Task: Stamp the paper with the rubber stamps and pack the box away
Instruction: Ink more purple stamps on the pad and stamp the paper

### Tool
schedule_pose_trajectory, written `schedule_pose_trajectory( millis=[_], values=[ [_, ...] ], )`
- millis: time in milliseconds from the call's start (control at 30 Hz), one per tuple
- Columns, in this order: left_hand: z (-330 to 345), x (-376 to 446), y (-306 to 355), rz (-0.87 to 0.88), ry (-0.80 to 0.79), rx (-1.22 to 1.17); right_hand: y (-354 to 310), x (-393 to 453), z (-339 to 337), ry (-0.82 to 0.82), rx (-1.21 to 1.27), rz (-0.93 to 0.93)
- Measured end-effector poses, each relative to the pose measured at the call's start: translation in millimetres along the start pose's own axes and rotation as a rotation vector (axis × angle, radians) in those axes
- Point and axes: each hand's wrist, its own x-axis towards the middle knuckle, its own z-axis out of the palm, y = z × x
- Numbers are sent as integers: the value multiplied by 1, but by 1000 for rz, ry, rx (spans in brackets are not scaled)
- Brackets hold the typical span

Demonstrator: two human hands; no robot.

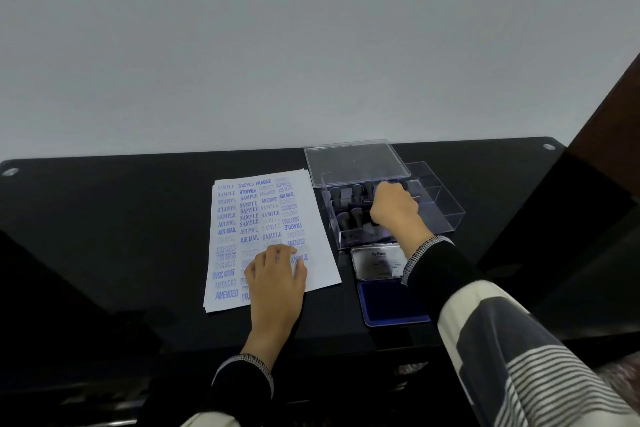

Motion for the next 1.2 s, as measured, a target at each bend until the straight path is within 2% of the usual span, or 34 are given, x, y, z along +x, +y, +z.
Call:
schedule_pose_trajectory(
  millis=[67, 133, 233, 367, 467, 533, 633, 733, 800, 900, 1000, 1200],
  values=[
    [0, 0, 0, 3, -2, 1, -1, 4, 1, 56, 93, -2],
    [0, 1, 0, 3, -5, 0, -2, 6, 5, 19, 164, 7],
    [0, 1, 0, 2, -3, 2, -1, 5, 13, -70, 115, 31],
    [0, 1, 0, 8, 2, 5, -5, 5, 15, -94, 51, 19],
    [0, 1, 0, 5, -7, 9, -3, 7, 16, -83, 97, 43],
    [0, 1, 0, 4, -11, 3, 2, 10, 16, -66, 218, 74],
    [1, 1, -1, 4, -16, 1, 11, 11, 8, -82, 561, 81],
    [0, 1, 0, 5, -13, 7, 18, -2, -7, -157, 976, 109],
    [-1, 1, 0, 8, -16, 4, 28, -17, -15, -208, 1124, 80],
    [-3, 1, 1, 3, -40, -2, 47, -40, -12, -279, 1214, 11],
    [-8, 1, 5, 21, -41, -20, 66, -61, 0, -283, 1236, 1],
    [-19, -6, 13, 280, -117, -172, 86, -90, 29, -175, 1263, 33]
  ],
)
